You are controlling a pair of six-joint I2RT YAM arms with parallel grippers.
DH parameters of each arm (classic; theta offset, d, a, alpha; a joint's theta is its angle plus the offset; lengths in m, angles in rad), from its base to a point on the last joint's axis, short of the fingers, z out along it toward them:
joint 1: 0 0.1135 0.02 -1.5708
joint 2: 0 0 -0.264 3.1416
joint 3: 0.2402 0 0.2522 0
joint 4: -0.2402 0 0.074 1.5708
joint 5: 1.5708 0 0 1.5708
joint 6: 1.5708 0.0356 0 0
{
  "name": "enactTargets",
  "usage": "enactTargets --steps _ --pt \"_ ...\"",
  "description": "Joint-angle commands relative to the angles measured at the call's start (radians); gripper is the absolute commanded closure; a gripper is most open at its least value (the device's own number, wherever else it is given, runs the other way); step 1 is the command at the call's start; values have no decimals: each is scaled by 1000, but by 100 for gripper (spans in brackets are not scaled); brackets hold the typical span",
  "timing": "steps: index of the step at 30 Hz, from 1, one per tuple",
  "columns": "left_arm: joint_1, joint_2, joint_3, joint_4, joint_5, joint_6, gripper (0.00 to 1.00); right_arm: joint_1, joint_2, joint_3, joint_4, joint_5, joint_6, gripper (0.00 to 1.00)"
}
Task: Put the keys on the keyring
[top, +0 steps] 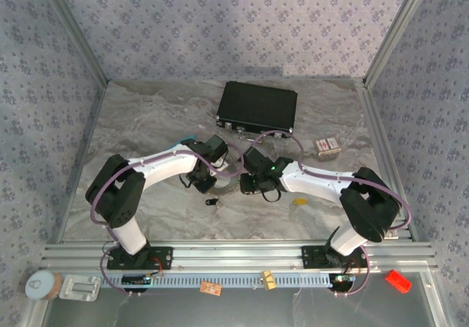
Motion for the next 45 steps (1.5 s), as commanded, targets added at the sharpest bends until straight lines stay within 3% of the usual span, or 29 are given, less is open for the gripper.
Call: enactTargets --steps 1,23,45 --pt "4 34 3 -45 -2 -2 73 11 -36 9 7 17 -3 70" --pt "11 64 2 -32 -45 5 83 11 -36 8 5 15 2 70" --pt "22 87 4 -10 -17 7 86 12 -35 9 1 19 2 70"
